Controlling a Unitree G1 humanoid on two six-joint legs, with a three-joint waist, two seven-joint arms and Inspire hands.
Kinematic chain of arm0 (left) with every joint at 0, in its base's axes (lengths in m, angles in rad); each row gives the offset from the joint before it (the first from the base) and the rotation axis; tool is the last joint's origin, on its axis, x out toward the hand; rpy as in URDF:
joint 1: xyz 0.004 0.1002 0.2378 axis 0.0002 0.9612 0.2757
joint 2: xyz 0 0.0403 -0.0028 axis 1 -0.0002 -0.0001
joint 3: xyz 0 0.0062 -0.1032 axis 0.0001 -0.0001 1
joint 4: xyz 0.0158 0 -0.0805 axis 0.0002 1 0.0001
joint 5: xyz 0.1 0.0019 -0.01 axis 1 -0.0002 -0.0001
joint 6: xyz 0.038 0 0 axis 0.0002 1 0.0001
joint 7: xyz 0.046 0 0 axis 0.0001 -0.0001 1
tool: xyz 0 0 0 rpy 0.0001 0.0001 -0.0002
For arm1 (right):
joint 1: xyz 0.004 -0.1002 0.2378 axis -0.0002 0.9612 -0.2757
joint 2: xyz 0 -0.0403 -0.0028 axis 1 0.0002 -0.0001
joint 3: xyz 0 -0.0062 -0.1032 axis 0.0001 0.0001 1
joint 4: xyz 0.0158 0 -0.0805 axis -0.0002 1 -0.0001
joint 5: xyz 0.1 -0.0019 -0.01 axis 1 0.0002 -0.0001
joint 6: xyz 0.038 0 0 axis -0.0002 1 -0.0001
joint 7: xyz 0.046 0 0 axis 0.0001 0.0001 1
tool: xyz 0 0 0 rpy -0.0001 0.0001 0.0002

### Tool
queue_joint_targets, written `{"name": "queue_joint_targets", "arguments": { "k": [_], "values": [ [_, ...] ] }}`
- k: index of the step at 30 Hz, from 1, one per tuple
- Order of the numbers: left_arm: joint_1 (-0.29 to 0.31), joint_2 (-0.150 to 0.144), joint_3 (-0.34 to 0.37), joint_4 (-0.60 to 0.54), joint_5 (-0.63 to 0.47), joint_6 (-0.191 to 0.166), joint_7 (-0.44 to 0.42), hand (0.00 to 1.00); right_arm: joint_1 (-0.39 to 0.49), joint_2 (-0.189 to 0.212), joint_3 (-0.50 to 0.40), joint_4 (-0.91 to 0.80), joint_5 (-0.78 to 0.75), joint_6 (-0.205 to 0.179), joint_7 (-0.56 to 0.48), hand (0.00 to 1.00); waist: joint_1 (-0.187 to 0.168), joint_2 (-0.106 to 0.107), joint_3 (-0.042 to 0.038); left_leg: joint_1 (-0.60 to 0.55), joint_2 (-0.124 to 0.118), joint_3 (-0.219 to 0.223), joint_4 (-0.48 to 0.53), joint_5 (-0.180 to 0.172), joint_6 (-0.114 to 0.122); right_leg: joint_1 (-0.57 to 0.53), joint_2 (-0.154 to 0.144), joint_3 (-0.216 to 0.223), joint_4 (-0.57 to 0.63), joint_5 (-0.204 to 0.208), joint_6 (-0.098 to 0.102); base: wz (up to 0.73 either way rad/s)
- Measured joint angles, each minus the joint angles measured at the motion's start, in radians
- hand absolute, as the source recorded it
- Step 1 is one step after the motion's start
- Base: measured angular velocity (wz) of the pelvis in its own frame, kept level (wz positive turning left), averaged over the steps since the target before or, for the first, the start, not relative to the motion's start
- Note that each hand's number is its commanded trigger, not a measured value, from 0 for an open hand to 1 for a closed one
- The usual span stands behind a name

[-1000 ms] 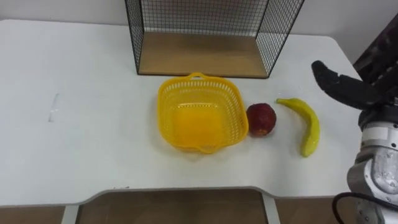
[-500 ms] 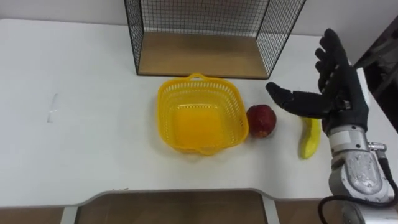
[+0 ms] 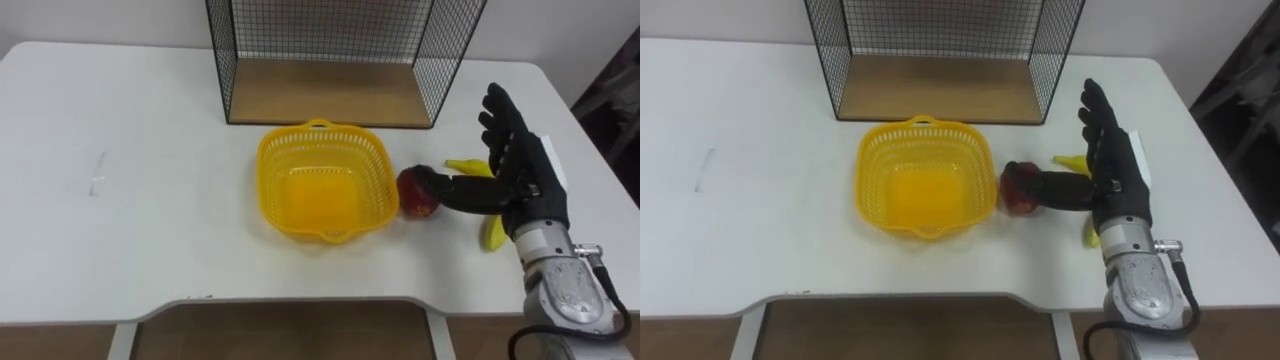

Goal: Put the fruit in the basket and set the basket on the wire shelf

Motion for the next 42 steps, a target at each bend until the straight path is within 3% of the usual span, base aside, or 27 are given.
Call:
{"name": "queue_joint_targets", "arguments": {
  "k": [9,17,42],
  "values": [
    [-0.007,0.0,0.0,-0.003,0.001,0.0,0.0,0.0,0.0,0.0,0.0,0.0,-0.025,0.0,0.002,0.0,0.006,-0.015,0.0037,-0.003,0.002,0.0,0.0,0.0,0.0,0.002,0.001,0.0,-0.013,0.001,0.001,0.0],
    [-0.008,0.001,0.002,-0.003,0.001,-0.001,-0.014,0.0,0.0,0.001,0.001,0.0,-0.098,0.0,0.027,0.0,0.009,-0.013,0.0052,-0.002,0.005,0.005,0.0,0.0,0.0,0.001,0.0,0.002,-0.013,0.001,0.001,0.0],
    [-0.006,0.007,0.002,0.008,0.012,-0.011,-0.02,0.0,0.032,0.002,0.015,0.026,-0.106,-0.001,0.03,0.0,0.01,-0.013,0.0054,0.019,0.001,0.004,-0.001,0.0,0.0,0.024,0.001,0.0,-0.015,0.001,0.0,0.0]
  ]
}}
